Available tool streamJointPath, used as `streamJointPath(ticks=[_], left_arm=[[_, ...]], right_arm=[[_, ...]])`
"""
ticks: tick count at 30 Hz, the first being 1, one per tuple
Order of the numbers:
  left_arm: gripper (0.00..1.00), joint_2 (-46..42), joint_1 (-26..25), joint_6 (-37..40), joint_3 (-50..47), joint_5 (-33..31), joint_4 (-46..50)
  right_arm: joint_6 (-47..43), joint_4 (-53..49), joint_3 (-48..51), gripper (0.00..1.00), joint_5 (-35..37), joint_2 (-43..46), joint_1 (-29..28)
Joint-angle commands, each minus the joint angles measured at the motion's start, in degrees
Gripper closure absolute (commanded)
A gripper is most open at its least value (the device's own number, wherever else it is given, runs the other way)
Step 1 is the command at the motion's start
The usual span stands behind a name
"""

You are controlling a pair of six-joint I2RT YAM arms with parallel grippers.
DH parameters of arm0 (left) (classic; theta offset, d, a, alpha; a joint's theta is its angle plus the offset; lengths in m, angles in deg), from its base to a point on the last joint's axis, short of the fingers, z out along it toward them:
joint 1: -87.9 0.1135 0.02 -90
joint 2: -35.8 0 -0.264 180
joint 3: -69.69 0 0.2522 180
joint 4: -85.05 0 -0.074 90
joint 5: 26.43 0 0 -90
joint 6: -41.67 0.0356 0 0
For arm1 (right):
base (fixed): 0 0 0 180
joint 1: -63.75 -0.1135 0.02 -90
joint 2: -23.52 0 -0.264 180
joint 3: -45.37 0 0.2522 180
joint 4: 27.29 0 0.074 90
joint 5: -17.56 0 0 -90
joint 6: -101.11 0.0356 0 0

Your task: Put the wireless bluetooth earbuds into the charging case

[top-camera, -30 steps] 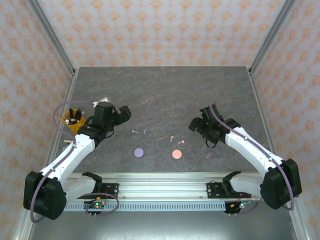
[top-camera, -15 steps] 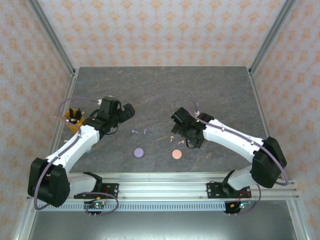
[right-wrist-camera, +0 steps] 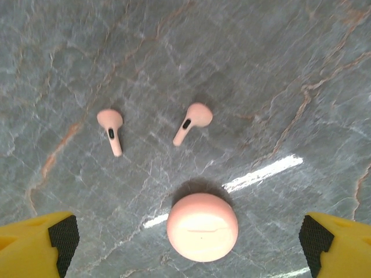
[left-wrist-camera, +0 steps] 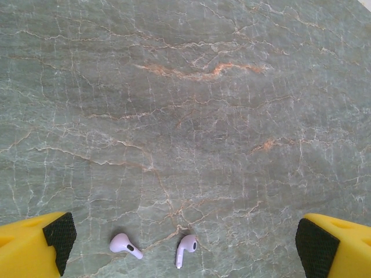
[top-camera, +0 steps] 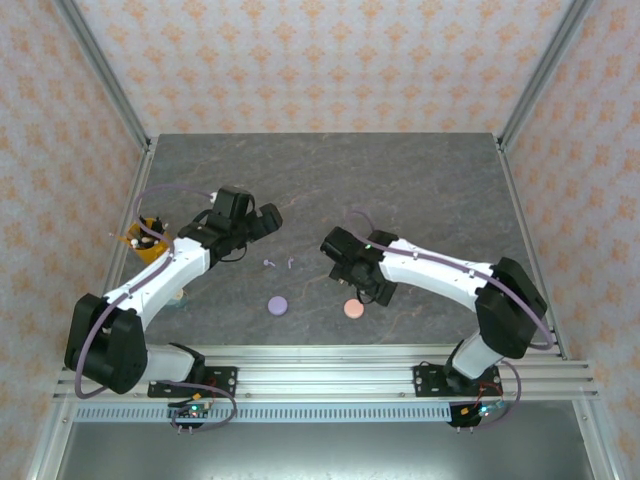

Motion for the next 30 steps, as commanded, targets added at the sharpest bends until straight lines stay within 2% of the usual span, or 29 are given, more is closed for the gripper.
streamJointPath(ticks=[1,5,11,30], left_arm=[[0.00,0.53,-0.74,-0.12,1.28,0.71,0.62],[0.00,0.28,-1.18,0.27,1.06,0.99,0.84],[0.00,0.70,-1.80,-0.15,0.57,0.96,0.27],[0.00,1.02,-3.03,0.37,2.09,0.89,1.58]], right_arm=[[-2.07,1.90,-0.17,0.02,-2.40,-1.34,-1.56],[-5.45,2.97,1.54,0.04,-4.90,-2.38,-2.46],[-3.93,5.50,5.50,0.05,-5.93,-1.67,-2.97],[-5.66,7.68,5.10,0.17,-5.68,-7.57,-2.98]])
